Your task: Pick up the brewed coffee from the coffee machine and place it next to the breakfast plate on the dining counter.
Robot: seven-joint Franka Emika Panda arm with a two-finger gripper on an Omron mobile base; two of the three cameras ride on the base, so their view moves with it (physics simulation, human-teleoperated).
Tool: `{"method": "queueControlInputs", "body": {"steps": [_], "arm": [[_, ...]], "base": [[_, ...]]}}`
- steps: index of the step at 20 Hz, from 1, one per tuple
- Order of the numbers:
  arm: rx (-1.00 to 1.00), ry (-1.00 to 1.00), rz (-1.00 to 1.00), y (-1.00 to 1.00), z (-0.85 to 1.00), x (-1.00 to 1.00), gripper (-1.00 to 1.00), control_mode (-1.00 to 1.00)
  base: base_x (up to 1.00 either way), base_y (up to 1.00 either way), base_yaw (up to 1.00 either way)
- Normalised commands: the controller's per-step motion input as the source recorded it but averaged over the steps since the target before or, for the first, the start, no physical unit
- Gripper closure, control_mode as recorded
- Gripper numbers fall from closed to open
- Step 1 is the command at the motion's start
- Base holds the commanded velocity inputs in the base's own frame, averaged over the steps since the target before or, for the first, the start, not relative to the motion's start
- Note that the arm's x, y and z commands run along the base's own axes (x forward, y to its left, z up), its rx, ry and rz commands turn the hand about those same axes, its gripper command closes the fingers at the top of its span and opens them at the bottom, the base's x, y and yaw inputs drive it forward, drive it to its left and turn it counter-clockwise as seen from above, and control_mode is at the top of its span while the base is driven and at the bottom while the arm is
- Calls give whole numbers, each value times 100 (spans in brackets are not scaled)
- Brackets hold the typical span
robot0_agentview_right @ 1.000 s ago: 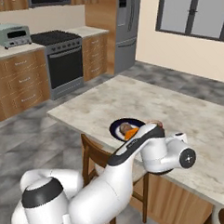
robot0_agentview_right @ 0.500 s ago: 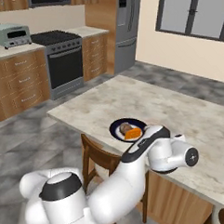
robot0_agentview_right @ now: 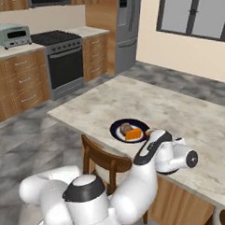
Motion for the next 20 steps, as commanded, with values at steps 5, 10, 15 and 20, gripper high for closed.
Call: {"method": "queueControlInputs", "body": {"steps": [5,10,15,20], "arm": [[0,0,0,-16,-39,33,100,-100],[0,1,0,0,-28,38,100,-100],[0,2,0,-10,-16,40,100,-100],[0,1,0,-26,-21,28,-100,-100]], "base": [[0,0,0],[0,0,0],[0,0,0],[0,0,0]]}}
